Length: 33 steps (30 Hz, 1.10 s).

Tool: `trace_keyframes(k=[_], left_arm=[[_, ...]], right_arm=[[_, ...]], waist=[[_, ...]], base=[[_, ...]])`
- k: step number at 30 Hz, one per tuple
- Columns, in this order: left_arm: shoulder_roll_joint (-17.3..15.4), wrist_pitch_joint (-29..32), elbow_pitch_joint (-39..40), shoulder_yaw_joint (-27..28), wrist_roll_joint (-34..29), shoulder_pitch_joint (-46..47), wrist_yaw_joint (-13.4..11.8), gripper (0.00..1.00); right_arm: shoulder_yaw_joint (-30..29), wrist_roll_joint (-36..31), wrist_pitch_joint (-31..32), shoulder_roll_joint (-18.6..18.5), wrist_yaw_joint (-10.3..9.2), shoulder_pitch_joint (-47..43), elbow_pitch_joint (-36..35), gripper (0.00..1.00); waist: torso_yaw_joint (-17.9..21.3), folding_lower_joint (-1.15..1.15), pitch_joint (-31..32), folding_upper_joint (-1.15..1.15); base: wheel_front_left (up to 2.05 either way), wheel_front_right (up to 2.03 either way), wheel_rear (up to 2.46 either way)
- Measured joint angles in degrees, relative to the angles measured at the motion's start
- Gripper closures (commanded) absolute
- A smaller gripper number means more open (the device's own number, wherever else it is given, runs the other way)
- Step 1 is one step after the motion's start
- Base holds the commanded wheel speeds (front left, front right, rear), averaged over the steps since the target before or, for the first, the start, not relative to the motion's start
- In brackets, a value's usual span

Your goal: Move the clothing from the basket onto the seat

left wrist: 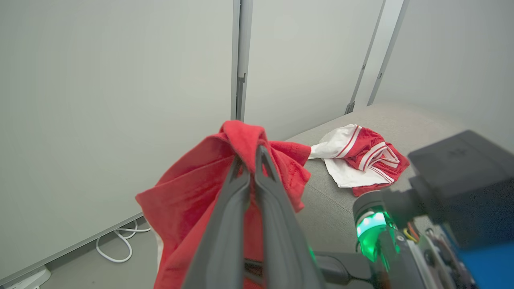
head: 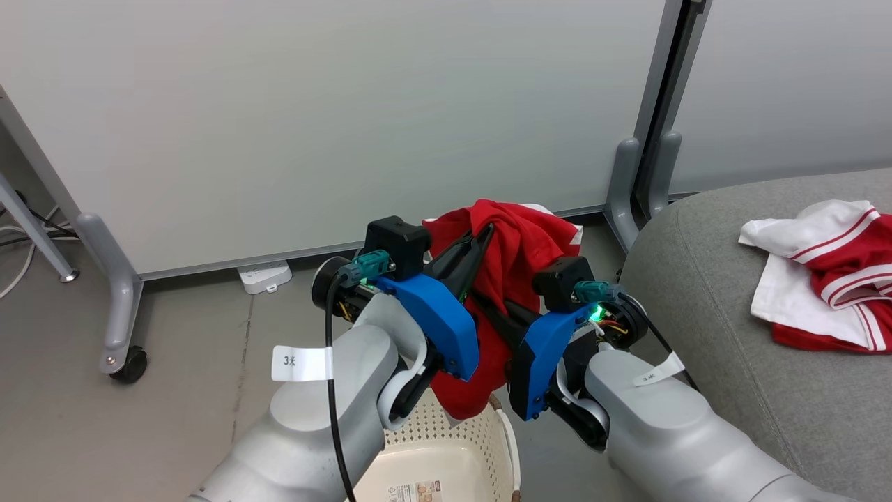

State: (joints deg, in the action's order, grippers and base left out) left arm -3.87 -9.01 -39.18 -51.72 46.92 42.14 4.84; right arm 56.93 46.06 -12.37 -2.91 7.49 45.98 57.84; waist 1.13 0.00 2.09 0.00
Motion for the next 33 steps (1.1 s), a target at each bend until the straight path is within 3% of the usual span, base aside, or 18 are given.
trace_keyframes(k=[8, 9, 10, 17, 24, 29, 33], left_arm=[[-0.2, 0.0, -0.08, -0.25, 0.19, -0.01, 0.03, 1.0], [-0.37, -0.3, 0.08, -0.44, 0.08, -0.01, 0.11, 0.57], [-0.71, -0.99, 0.24, -0.57, -0.31, -0.01, 0.16, 0.0], [-6.04, -5.78, 4.93, 0.89, -4.16, -5.75, -1.05, 0.0], [-12.46, -6.03, 20.51, 13.7, -12.81, -24.54, -3.75, 0.0], [-12.44, -6.05, 27.18, 22.17, -19.0, -35.48, -3.24, 0.0], [-10.42, -6.05, 28.5, 26.89, -22.31, -39.61, -1.18, 0.0]], right_arm=[[1.25, 1.65, -0.8, 0.0, 0.0, 0.79, 0.7, 1.0], [1.42, 1.97, -0.82, 0.0, 0.0, 0.82, 0.73, 1.0], [1.62, 2.08, -0.85, 0.0, -0.01, 0.86, 0.71, 1.0], [2.87, 2.52, -1.44, 0.0, -0.01, 1.97, 0.54, 1.0], [2.35, 2.32, -2.19, 0.0, -0.01, 3.29, 1.09, 1.0], [1.16, 1.88, -2.52, 0.0, 0.0, 3.52, 2.02, 1.0], [-0.36, 1.02, -2.59, 0.0, 0.0, 3.82, 2.44, 1.0]], waist=[[0.26, 0.0, -0.09, 0.0], [0.31, 0.0, -0.12, 0.0], [0.38, 0.0, -0.16, 0.0], [1.39, 0.0, -0.89, 0.0], [2.45, 0.0, -2.32, 0.0], [2.66, 0.0, -2.82, 0.0], [2.54, 0.0, -3.01, 0.0]], base=[[0.0, 0.0, 0.0], [0.0, 0.0, 0.0], [0.0, 0.0, 0.0], [0.0, 0.0, 0.0], [0.0, 0.0, 0.0], [0.0, 0.0, 0.0], [0.0, 0.0, 0.0]])
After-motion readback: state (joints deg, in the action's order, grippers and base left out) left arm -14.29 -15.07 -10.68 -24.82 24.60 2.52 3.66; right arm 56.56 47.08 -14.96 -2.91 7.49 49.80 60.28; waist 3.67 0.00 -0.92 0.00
